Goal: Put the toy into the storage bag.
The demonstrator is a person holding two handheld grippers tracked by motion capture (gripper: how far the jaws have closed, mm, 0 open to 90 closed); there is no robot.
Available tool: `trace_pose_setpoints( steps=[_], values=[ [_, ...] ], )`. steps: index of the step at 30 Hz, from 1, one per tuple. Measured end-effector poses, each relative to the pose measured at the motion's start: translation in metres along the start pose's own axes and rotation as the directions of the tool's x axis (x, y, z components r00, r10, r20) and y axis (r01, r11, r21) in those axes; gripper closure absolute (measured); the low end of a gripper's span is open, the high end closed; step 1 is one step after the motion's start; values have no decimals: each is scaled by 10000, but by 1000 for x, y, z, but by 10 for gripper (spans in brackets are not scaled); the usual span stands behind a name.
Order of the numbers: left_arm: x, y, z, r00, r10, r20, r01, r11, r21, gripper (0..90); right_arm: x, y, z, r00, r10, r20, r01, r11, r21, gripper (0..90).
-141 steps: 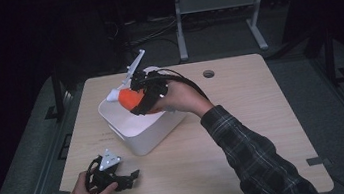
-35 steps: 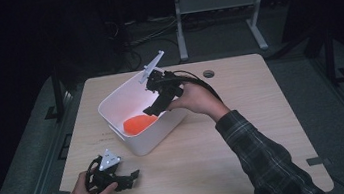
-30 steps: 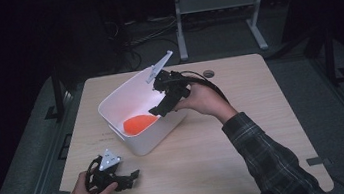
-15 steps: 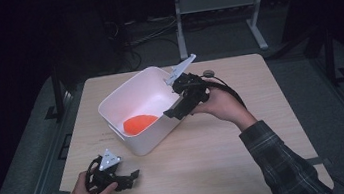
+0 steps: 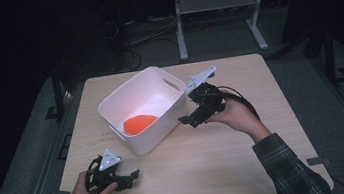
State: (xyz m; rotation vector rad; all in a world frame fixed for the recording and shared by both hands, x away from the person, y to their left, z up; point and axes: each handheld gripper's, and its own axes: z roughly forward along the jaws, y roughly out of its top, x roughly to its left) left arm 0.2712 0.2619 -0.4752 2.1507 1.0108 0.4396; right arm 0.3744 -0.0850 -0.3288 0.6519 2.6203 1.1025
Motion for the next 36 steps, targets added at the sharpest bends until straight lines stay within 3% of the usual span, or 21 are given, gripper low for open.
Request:
trace_pose_setpoints(
  steps=[17,36],
  values=[
    [0,0,0,10000,4,-2,-4,10000,3,124,1,-53,-1,9973,569,467,-556,9980,-286,98],
    [0,0,0,10000,5,10,-5,10000,28,124,4,-120,-12,9813,1380,1340,-1282,9886,-795,96]
  ],
)
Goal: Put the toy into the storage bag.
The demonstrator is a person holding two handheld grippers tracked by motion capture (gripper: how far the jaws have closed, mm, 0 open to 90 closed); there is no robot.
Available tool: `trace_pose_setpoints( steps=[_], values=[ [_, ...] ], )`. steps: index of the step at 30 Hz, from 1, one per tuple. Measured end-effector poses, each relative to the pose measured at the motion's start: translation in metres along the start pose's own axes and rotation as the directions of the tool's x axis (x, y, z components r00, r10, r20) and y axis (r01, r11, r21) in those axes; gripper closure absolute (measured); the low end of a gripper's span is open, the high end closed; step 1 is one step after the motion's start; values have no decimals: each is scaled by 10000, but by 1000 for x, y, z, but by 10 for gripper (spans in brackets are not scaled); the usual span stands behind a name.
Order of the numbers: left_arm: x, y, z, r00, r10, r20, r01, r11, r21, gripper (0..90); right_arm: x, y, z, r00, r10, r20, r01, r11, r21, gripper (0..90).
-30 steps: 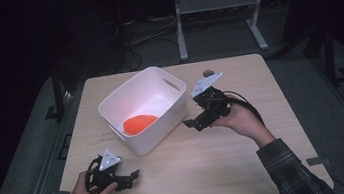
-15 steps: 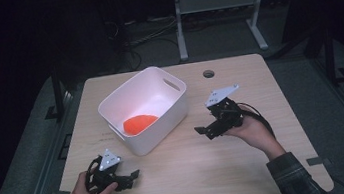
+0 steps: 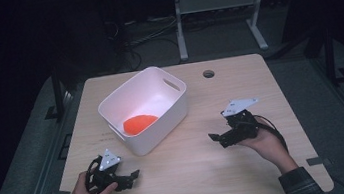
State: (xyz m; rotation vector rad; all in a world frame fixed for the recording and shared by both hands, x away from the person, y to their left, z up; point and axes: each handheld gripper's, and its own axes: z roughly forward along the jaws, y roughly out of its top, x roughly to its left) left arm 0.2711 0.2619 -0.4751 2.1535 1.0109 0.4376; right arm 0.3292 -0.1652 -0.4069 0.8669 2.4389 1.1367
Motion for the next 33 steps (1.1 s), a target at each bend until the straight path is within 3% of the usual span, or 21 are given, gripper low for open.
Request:
trace_pose_setpoints(
  steps=[16,27,33],
  values=[
    [0,0,0,10000,30,-5,-30,10000,-6,124,2,-47,-5,9969,575,530,-572,9983,-74,96],
    [0,0,0,10000,20,-8,-20,10000,-17,124,6,-77,-1,9900,913,1073,-946,9952,256,88],
    [0,0,0,10000,12,-6,-12,10000,-25,124,7,-85,0,9879,917,1255,-976,9943,420,88]
  ],
)
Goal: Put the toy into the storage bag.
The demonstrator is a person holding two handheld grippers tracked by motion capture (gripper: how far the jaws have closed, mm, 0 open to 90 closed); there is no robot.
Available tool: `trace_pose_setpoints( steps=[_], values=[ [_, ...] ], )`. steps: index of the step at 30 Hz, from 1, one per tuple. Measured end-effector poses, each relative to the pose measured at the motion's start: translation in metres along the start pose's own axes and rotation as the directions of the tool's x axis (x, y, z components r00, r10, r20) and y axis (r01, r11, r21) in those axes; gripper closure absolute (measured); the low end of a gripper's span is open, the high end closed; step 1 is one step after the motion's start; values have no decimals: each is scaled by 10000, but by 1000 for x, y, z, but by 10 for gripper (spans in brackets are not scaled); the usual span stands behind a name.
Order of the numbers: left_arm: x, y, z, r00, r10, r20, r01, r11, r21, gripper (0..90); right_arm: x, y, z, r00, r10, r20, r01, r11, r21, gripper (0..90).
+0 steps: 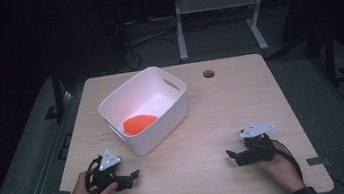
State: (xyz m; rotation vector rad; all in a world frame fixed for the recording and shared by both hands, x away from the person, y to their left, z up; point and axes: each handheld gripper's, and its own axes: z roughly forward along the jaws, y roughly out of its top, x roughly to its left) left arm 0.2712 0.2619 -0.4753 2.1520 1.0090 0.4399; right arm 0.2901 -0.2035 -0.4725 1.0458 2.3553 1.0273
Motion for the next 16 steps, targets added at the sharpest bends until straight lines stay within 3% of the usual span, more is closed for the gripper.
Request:
trace_pose_setpoints(
  steps=[5,10,16],
  values=[
    [0,0,0,10000,2,-1,-2,10000,1,124,1,-4,3,9998,-150,119,147,9996,247,83],
    [0,0,0,10000,-2,-2,2,10000,0,124,2,-6,6,10000,15,10,-15,9997,227,77],
    [0,0,0,10000,-3,-1,3,10000,0,124,-3,-7,7,9977,629,-261,-617,9971,456,71]
  ],
)
